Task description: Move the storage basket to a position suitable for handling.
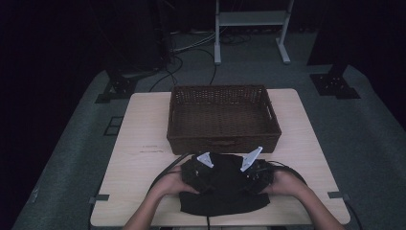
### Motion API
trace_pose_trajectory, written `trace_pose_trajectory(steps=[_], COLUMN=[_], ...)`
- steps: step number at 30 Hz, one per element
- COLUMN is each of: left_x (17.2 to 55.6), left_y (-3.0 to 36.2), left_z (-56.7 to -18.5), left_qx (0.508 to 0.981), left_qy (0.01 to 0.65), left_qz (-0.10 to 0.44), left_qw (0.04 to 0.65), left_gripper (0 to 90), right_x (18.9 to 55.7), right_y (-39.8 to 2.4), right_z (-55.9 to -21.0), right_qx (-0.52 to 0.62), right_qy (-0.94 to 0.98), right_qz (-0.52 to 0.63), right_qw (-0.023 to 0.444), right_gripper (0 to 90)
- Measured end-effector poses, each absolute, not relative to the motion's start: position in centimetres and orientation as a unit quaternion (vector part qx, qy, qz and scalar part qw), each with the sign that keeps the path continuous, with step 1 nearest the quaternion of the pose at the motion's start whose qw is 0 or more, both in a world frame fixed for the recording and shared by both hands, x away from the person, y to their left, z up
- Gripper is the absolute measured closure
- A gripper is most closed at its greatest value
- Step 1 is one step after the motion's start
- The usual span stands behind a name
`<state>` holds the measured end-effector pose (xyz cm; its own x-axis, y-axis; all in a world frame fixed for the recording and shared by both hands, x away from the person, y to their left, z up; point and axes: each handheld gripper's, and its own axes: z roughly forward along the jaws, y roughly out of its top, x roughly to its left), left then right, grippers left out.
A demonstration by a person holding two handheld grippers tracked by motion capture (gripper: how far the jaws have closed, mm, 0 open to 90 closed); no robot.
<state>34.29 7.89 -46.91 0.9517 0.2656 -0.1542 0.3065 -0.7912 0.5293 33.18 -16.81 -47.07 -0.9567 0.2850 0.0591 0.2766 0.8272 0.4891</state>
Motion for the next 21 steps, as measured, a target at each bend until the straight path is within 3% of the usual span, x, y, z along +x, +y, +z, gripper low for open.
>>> trace_pose_trajectory(steps=[2,3,6,12,21], left_x=[34.7,35.2,35.6,35.9,35.1], left_y=[8.0,8.0,8.0,7.7,7.2], left_z=[-46.9,-46.8,-46.8,-46.8,-46.3], left_qx=[0.945,0.943,0.943,0.943,0.954], left_qy=[0.150,0.150,0.149,0.142,0.102], left_qz=[-0.044,-0.049,-0.052,-0.049,-0.017], left_qw=[0.288,0.292,0.294,0.296,0.282], left_gripper=[32.9,40.1,49.4,59.0,66.1], right_x=[33.2,33.4,33.7,34.2,34.1], right_y=[-16.7,-16.5,-16.3,-15.6,-15.5], right_z=[-47.0,-46.8,-46.7,-46.4,-46.4], right_qx=[0.148,0.149,0.149,0.146,0.145], right_qy=[0.957,0.958,0.959,0.962,0.961], right_qz=[0.251,0.246,0.240,0.230,0.233], right_qw=[0.004,0.000,-0.005,-0.010,-0.010], right_gripper=[37.7,41.3,46.0,61.2,66.8])
